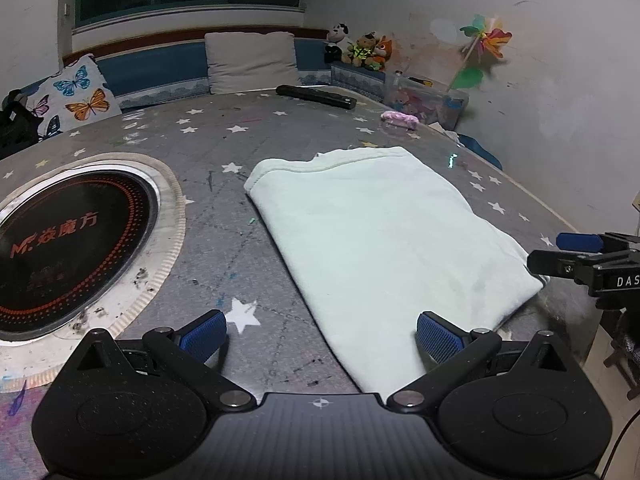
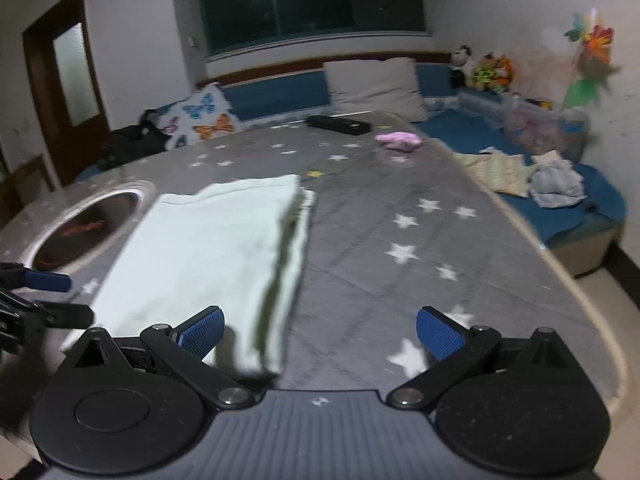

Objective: Fold clothes

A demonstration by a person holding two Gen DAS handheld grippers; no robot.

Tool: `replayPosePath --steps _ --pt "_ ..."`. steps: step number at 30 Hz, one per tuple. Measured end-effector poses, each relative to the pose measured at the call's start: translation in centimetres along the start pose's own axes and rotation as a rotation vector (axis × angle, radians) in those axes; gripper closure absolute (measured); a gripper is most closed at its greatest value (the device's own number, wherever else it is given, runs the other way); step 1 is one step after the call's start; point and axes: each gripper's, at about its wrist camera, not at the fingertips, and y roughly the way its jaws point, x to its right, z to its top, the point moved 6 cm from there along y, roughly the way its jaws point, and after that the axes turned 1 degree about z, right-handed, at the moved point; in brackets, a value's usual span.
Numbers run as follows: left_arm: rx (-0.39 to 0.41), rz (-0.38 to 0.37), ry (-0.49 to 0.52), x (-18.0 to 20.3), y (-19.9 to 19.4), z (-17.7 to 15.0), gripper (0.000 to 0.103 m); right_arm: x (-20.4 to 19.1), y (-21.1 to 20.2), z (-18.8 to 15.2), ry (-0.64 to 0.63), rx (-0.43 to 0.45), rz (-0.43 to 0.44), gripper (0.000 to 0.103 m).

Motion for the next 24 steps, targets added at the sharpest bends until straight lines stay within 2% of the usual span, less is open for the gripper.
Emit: replayPosePath --steps 3,9,15,18,21,24 --pt "-0.010 0.005 0.009 0.1 0.2 -0.3 0.000 0.7 -0.1 -0.7 0.001 -0.011 -0.028 0.000" --pt "-0.018 0.017 0.015 0.0 0.2 -0.5 0.000 1.3 -1.1 -0.4 0.002 0.024 -0.073 0.000" --pt "-0.003 -0.005 0.032 0.7 -0.4 -0.4 0.000 -0.9 -1.1 0.5 -0.033 0.063 0.003 0.000" --pt "-0.003 -0.009 0.057 1.0 -0.4 -0.7 0.000 -1.6 -0.1 0.0 -0.059 0.035 0.016 0.000" --pt "-0.023 0.007 0.068 0.9 0.1 -1.1 0.000 -1.1 0.8 -1.1 -0.079 -0.006 -0.022 0.000" --pt "-0.022 0.015 0.080 0.8 0.2 -1.3 0.000 -0.5 0.5 -1.5 -0.070 -0.008 -0.030 0.000"
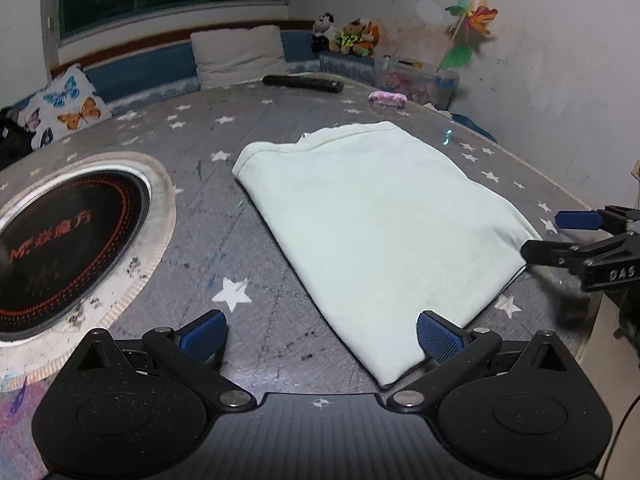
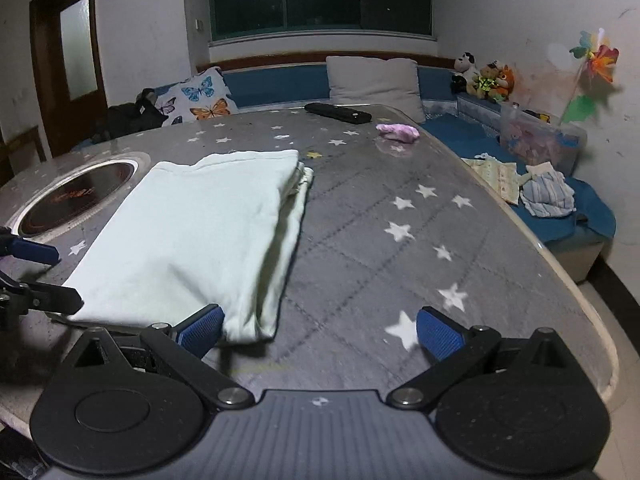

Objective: Fold clothes

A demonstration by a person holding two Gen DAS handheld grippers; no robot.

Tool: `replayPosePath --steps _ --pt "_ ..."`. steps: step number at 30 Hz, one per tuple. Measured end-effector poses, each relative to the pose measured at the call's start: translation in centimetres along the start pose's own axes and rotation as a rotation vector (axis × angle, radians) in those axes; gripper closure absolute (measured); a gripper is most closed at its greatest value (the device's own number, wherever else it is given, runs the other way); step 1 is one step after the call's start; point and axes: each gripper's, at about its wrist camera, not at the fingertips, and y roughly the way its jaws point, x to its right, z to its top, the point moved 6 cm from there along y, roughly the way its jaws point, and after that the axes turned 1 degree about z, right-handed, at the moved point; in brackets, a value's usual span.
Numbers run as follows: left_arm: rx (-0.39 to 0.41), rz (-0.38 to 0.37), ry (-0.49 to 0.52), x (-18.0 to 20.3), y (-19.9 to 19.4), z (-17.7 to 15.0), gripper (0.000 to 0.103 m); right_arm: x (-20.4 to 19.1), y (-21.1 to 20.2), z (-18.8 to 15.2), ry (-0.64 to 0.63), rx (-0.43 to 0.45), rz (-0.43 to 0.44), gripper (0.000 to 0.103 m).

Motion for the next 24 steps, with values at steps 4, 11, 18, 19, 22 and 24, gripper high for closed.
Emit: replayPosePath --steps 4,11,18,19,22,24 --pt "-0.001 0.005 0.003 0.0 0.0 0.0 0.000 -0.8 -1.0 0.9 -0.033 0.036 -0.014 0.000" --pt "0.001 0.012 0.004 0.0 0.0 -0.1 0.000 -5.1 -0.4 1.8 -0.108 0.059 0.122 0.000" --pt "0.003 0.011 0.005 0.0 0.0 -0.2 0.000 -2.3 0.4 0.4 -0.037 0.017 0.012 0.000" --pt "0.003 0.012 0.005 0.0 0.1 -0.2 0.000 -1.4 0.1 0.2 -0.019 0.015 -0.006 0.000" --pt "0.004 0.010 0.006 0.0 0.0 -0.2 0.000 0.2 -1.0 -0.4 -0.018 0.024 -0.039 0.000" --pt "0.003 0.010 0.006 0.0 0.0 -0.2 0.000 1.0 -1.6 -0.4 -0.021 0.028 -0.067 0.000"
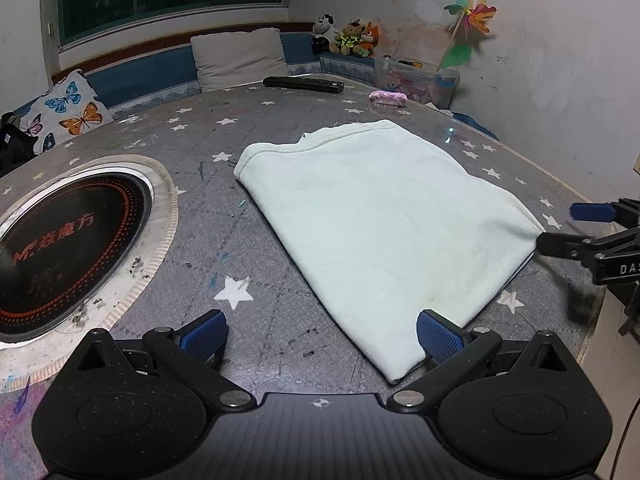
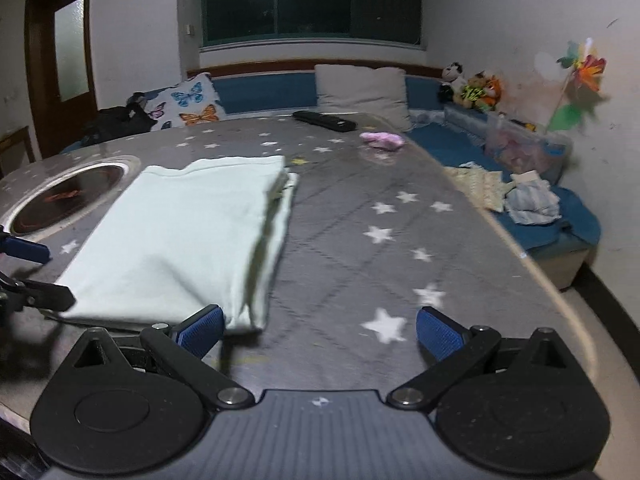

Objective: Fold clothes

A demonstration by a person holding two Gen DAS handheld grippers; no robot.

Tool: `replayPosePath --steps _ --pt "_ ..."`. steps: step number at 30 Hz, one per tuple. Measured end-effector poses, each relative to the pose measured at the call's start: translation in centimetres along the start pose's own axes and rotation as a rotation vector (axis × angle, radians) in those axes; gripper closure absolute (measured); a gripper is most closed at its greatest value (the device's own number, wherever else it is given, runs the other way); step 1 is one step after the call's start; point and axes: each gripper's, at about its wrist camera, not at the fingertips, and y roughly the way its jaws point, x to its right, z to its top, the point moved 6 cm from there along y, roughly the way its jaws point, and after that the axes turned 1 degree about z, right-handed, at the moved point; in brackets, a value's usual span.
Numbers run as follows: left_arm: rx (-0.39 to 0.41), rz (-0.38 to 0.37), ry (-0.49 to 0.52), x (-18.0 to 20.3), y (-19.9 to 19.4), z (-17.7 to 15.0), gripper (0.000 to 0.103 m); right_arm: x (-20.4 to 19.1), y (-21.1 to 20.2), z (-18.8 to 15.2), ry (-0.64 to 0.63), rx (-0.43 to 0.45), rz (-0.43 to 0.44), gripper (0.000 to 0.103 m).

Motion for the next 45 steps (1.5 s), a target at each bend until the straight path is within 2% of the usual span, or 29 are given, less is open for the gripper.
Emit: replayPosePath --steps 4,7,10,12,14,15,17,20,25,27,30,32,33,38,42,45 --pt "-0.003 0.004 0.000 0.0 -0.1 0.0 0.000 0.9 -0.7 0.2 0.011 0.009 -0.045 0.000" --pt "-0.006 0.007 0.004 0.1 -0.3 -0.1 0.000 0.6 -1.2 0.4 0.014 0.017 -0.016 0.004" --pt "0.004 0.000 0.021 0.5 -0.8 -0.2 0.000 -0.3 -1.3 0.6 0.021 0.020 0.042 0.018" --pt "0.008 -0.006 0.037 0.8 -1.1 -0.3 0.000 -0.9 -1.1 0.7 0.023 0.016 0.074 0.024" --pt "0.009 -0.004 0.050 1.1 -1.1 -0.4 0.000 -1.5 -0.8 0.7 0.025 0.008 0.105 0.044" --pt "0.009 -0.003 0.054 1.2 -1.1 -0.4 0.000 -1.7 -0.7 0.7 0.028 0.002 0.122 0.049" --pt "0.009 0.004 0.058 1.2 -1.0 -0.4 0.000 -2.1 -0.5 0.6 0.035 -0.009 0.156 0.069" --pt "0.006 0.016 0.057 1.1 -0.9 -0.4 0.000 -2.3 -0.7 0.6 0.051 -0.010 0.188 0.086" --pt "-0.001 0.026 0.055 0.8 -0.8 -0.4 0.000 -1.5 -0.9 0.1 0.085 -0.026 0.181 0.086" --pt "0.000 0.023 0.049 0.7 -0.9 -0.2 0.000 -1.0 -1.1 0.4 0.099 -0.024 0.171 0.083" --pt "0.018 0.003 0.019 0.3 -1.4 0.7 0.001 -0.6 -1.5 1.2 0.127 -0.006 0.187 0.074" --pt "0.030 -0.011 -0.001 0.0 -1.5 1.5 0.007 -0.8 -1.4 2.3 0.136 0.015 0.212 0.053" --pt "0.030 -0.020 -0.015 -0.2 -1.3 1.9 0.009 -0.9 -1.2 2.8 0.138 0.018 0.225 0.049" --pt "0.013 -0.049 -0.109 -1.7 0.1 4.0 0.028 -1.5 1.7 4.7 0.151 -0.026 0.268 0.042" --pt "-0.003 -0.061 -0.181 -2.8 1.4 5.3 0.029 -1.5 4.6 5.8 0.187 -0.073 0.271 0.035" --pt "-0.013 -0.060 -0.214 -3.3 2.2 6.0 0.029 -1.5 6.7 6.2 0.204 -0.100 0.272 0.034"
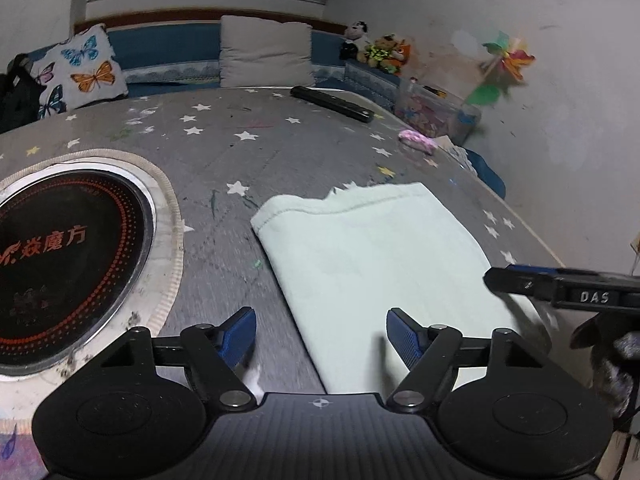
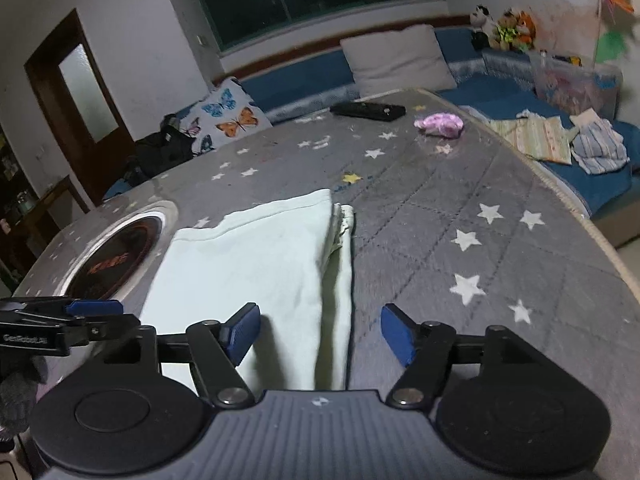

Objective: Fold clothes

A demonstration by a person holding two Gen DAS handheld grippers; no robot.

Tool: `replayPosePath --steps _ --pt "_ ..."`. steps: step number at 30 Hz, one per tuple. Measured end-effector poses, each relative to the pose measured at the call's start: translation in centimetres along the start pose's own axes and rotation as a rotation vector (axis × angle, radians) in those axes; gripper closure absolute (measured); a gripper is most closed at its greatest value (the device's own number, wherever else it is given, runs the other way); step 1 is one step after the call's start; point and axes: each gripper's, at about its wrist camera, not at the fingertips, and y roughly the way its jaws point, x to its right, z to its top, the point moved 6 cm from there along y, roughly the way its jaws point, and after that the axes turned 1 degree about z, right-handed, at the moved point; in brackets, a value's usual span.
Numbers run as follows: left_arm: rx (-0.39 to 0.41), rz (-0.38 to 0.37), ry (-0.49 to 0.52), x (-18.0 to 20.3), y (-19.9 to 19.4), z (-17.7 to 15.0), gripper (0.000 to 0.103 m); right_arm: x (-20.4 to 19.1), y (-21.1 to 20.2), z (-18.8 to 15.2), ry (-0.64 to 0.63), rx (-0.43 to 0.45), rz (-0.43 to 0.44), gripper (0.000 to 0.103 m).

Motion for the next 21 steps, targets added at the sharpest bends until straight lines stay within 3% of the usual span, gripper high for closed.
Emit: replayPosePath --steps 6,9,12,13,16,21 --pt "-0.038 -0.009 -0.053 -0.5 1.4 0.5 0.029 -0.4 2.0 0.7 0.028 -0.021 0.030 0.036" --pt "-0.044 -0.017 -0.068 -0.6 1.8 0.6 0.034 -0.6 2.5 0.9 0.041 -0.032 0.045 0.052" --pt "-0.047 -0.029 -0.084 -0.7 2.1 1.0 0.053 -0.9 2.9 1.0 0.063 -0.039 0.063 0.068" --pt "-0.051 -0.035 -0.094 -0.8 2.3 1.1 0.067 -0.9 3.0 1.0 0.074 -0.039 0.070 0.074" --pt "-0.064 -0.058 -0.128 -1.2 2.7 1.4 0.087 -0.9 2.9 1.1 0.094 -0.026 0.080 0.082" --pt "-0.028 -0.084 -0.117 -0.7 2.1 2.7 0.096 -1.2 2.0 1.6 0.111 0.014 0.096 0.089"
